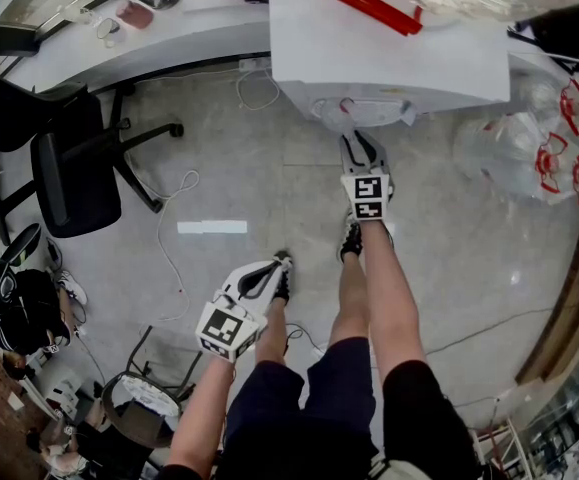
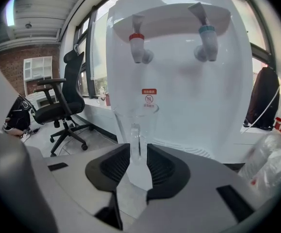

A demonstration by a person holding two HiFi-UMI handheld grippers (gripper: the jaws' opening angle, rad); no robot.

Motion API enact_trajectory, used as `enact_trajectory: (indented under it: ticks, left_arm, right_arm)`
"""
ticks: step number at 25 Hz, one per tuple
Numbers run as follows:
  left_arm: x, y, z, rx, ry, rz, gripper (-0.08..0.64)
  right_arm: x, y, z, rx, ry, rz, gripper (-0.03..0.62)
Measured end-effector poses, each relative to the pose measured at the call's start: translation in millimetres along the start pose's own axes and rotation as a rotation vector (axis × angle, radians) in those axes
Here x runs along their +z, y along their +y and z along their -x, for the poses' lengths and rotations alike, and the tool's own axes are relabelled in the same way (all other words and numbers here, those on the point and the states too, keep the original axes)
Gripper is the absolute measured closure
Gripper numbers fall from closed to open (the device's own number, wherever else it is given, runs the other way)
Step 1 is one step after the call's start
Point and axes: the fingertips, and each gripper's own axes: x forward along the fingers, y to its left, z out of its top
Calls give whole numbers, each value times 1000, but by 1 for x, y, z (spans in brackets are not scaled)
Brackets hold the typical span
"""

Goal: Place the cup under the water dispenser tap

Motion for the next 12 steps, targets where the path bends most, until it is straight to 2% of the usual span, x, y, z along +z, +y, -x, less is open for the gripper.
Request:
enact_trajectory:
  ticks: [5,12]
  left_arm:
    - [4,0,1,-4,0,2,561]
    - [17,-5,9,-4,-10,-9,561]
  right_arm:
    - [-13,6,11,-6,33,-2,471]
    - [-38,22,48,-21,105,-71,453]
